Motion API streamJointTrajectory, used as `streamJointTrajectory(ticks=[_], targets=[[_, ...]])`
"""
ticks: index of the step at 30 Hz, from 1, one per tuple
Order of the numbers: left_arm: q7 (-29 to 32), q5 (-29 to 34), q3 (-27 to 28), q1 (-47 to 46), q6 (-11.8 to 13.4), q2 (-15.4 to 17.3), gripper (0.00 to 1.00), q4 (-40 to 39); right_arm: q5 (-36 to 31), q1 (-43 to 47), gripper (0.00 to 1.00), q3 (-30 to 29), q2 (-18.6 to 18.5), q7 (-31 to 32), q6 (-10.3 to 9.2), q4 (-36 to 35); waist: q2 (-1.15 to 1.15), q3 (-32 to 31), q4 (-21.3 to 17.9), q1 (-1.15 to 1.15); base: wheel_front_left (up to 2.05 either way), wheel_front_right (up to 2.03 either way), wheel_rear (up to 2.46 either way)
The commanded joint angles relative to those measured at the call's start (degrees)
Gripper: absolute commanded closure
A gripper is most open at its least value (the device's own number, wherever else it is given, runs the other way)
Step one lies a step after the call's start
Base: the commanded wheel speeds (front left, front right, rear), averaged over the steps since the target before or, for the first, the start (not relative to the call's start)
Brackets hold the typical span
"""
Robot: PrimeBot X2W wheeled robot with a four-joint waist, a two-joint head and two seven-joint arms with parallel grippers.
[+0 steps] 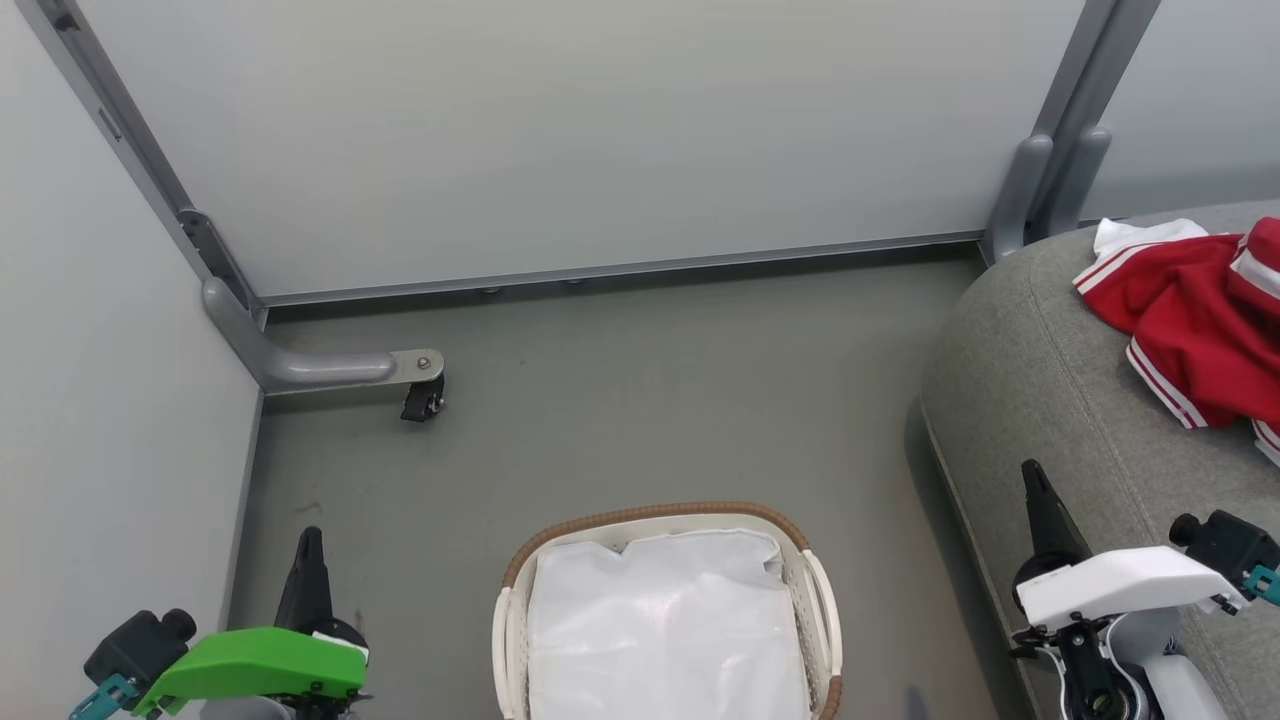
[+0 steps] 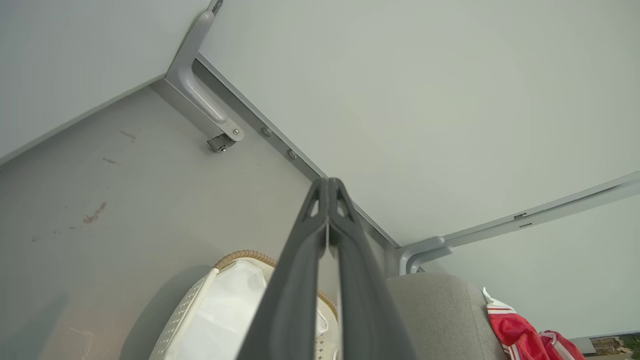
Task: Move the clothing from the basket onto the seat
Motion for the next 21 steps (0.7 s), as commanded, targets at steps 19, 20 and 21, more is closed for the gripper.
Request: streamJointTrajectory(ticks=[19,20,21], targets=[[3.5,-12.3,2.3,-2.6,-0.9,0.2,1.00,-1.5,13.3,0.4,1.00,-1.2,-0.5,3.6,-0.04,-2.2,0.00,-0.3,-0.3,0.00,0.00,0.00,0.00],[3.7,-12.7,2.4,-2.6,-0.9,0.2,1.00,-1.6,13.8,0.4,1.00,-1.3,-0.5,3.7,-0.04,-2.2,0.00,-0.4,-0.3,0.00,0.00,0.00,0.00],[3.8,-13.2,2.5,-2.7,-0.9,0.2,1.00,-1.6,14.5,0.4,1.00,-1.3,-0.5,3.9,-0.04,-2.3,0.00,-0.4,-0.3,0.00,0.00,0.00,0.00]])
